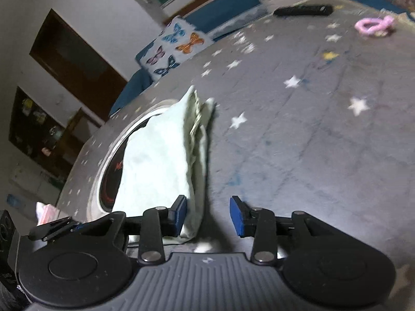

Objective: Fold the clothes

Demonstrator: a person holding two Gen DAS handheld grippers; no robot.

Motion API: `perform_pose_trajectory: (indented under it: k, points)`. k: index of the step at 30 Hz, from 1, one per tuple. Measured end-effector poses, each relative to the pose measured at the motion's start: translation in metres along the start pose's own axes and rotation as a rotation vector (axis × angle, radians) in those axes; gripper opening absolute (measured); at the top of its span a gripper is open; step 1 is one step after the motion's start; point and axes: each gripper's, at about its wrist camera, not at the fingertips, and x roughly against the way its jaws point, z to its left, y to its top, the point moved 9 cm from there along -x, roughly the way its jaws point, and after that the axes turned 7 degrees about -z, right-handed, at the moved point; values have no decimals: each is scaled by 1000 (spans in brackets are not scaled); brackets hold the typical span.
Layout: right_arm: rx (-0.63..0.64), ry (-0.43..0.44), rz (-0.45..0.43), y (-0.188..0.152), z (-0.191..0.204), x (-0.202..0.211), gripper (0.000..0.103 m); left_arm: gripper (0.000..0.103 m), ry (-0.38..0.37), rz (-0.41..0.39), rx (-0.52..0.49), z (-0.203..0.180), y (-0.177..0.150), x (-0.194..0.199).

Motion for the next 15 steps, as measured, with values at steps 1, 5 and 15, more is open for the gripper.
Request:
perform_pose_trajectory:
  k: [1,5,15]
  points:
    - [23,-18,-16,2,2,4,37,40,2,0,4,2,-2,1]
    - [119,-52,-98,10,18,19,37,25,18,-18,-16,4,-5,7]
    - [274,51,-77,-19,71,5,30,5,55,-77,-28,8,-4,25]
